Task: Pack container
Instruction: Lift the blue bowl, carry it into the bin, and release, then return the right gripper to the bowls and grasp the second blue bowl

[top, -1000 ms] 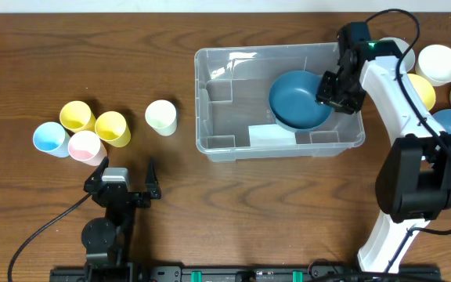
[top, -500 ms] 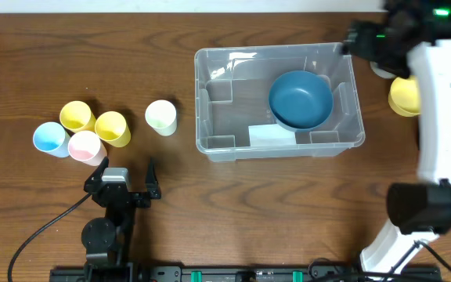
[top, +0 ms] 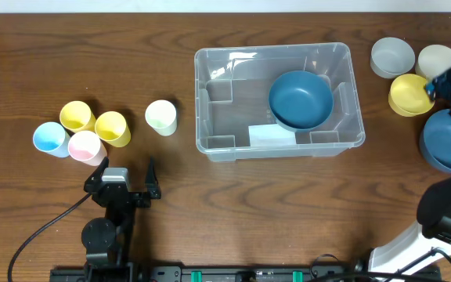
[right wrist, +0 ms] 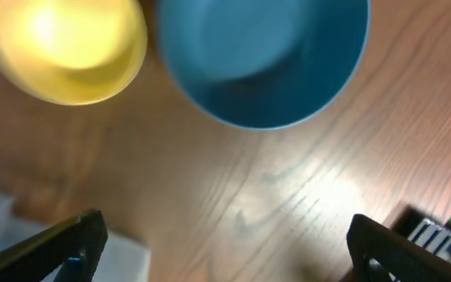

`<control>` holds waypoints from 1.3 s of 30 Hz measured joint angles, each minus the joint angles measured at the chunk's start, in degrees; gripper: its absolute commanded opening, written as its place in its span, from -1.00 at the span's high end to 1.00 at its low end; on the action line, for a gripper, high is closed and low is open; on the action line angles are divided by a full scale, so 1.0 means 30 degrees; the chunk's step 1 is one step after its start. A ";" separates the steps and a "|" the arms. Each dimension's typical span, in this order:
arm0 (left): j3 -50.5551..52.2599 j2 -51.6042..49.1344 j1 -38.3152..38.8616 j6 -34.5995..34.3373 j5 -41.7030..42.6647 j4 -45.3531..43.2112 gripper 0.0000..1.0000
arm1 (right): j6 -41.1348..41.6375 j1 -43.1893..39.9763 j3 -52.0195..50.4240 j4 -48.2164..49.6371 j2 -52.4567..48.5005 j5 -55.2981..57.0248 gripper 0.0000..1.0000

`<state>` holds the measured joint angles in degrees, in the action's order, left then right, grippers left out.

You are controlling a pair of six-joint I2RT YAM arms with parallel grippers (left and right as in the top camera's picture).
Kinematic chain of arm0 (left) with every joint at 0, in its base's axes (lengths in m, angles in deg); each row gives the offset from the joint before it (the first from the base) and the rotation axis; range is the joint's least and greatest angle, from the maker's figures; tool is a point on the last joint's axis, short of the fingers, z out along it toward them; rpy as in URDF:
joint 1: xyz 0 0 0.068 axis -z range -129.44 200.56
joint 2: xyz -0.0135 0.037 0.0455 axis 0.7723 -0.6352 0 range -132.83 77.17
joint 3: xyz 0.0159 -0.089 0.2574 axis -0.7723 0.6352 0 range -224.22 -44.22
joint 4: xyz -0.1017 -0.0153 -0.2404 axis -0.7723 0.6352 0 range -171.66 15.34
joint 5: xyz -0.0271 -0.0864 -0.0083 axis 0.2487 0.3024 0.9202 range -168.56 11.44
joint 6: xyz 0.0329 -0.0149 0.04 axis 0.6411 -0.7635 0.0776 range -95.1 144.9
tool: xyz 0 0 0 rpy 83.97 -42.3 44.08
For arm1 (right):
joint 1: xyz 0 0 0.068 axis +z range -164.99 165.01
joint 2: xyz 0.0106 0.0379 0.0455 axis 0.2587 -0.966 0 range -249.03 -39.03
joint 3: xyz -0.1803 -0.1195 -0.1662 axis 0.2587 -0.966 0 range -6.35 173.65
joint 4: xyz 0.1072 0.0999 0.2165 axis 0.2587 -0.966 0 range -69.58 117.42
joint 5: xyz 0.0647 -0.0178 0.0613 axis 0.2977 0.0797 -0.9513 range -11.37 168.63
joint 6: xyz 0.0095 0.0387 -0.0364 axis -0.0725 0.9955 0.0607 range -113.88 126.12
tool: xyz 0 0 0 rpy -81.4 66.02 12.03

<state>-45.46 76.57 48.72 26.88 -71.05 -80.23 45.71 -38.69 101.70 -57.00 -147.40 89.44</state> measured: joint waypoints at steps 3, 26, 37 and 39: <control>0.0000 0.0000 0.0000 0.0000 0.0000 0.0000 -0.96 | 0.0350 -0.0765 -0.2419 0.1610 -0.0015 -0.0306 -0.98; 0.0000 0.0000 0.0000 0.0000 0.0000 0.0000 -0.96 | 0.1982 -0.5333 -1.0440 0.9821 -0.0182 -0.1260 -0.98; 0.0000 0.0000 0.0000 0.0000 0.0000 0.0000 -0.96 | 0.2310 -0.5348 -1.1810 1.1140 -0.0182 -0.1246 0.97; 0.0000 0.0000 0.0000 0.0000 0.0000 0.0000 -0.96 | 0.2324 -0.5457 -1.1672 1.1016 -0.0087 -0.1829 0.97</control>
<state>-45.46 76.57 48.72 26.88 -71.05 -80.23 52.68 -55.06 66.69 -23.95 -147.67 83.95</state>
